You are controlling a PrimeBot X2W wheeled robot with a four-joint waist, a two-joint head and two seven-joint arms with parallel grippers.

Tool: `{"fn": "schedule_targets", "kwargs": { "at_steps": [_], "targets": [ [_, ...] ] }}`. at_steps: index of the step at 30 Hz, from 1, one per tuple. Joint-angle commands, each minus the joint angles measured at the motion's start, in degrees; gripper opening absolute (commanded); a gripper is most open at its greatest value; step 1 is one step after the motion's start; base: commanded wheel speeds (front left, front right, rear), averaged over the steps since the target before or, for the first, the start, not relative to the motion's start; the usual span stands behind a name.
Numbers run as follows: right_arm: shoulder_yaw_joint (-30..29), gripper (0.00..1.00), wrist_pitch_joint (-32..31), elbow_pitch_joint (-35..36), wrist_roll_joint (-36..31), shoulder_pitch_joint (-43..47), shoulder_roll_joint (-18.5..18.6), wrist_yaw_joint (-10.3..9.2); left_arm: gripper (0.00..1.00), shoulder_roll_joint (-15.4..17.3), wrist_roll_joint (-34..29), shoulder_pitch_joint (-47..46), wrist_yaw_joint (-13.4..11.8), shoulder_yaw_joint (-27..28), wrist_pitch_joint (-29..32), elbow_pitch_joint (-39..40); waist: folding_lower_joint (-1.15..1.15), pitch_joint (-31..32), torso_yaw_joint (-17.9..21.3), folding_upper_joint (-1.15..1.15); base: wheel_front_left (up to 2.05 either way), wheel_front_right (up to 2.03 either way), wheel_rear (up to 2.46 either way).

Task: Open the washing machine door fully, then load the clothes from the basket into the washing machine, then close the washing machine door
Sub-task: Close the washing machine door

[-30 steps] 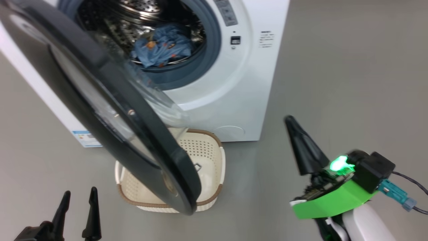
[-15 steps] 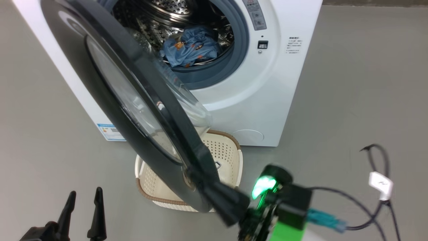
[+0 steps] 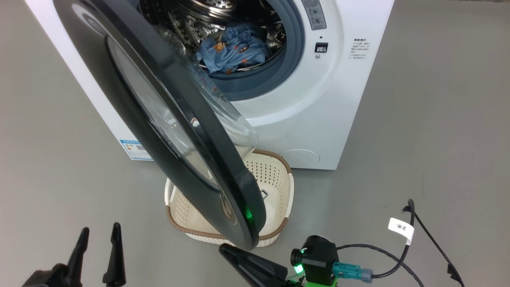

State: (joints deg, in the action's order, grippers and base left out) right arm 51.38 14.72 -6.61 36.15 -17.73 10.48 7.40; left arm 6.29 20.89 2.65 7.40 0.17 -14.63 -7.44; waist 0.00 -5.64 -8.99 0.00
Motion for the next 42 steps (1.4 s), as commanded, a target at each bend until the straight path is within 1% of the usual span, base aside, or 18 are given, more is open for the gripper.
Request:
{"fn": "schedule_targets", "kwargs": {
  "at_steps": [1,9,19,28,29,33,42],
  "targets": [
    [0.48,0.00,0.28,0.43,0.69,0.09,-0.90,0.09,1.00,0.56,-0.30,-1.34,0.09,2.02,-0.37,1.43,0.00,-0.44,0.05,0.00,0.00,0.00,0.00],
    [-1.60,0.00,0.28,-3.69,0.80,-0.93,-0.97,0.09,1.00,0.40,-0.11,-2.62,0.09,1.96,-0.37,1.50,0.00,-2.09,0.02,0.00,0.00,0.00,0.00],
    [-6.22,0.00,0.28,-6.00,0.38,-2.57,-2.28,0.09,1.00,0.30,-0.07,-3.46,0.09,1.64,-0.37,1.65,0.00,-3.09,0.36,0.00,0.00,0.00,0.00],
    [-15.19,0.00,0.28,-7.94,-1.83,-5.42,-2.69,0.09,1.00,0.14,0.02,-4.76,0.09,0.51,-0.37,2.28,0.00,-4.86,0.33,0.00,0.00,0.00,0.00],
    [-15.19,0.00,0.28,-7.94,-1.83,-5.42,-2.69,0.09,1.00,0.14,0.02,-4.76,0.09,0.51,-0.37,2.28,0.00,-4.86,0.33,0.00,0.00,0.00,0.00],
    [-19.87,0.00,0.28,-9.14,-2.88,-7.57,-3.01,0.09,1.00,-0.15,0.19,-5.63,0.09,-0.35,-0.37,2.54,0.00,-6.14,-0.01,0.00,0.00,0.00,0.00],
    [-28.84,0.00,0.28,-11.15,-5.77,-12.65,-2.55,0.09,1.00,-0.95,0.63,-9.04,0.09,-3.69,-0.37,3.08,0.00,-10.24,-2.76,0.00,0.00,0.00,0.00]
  ]
}}
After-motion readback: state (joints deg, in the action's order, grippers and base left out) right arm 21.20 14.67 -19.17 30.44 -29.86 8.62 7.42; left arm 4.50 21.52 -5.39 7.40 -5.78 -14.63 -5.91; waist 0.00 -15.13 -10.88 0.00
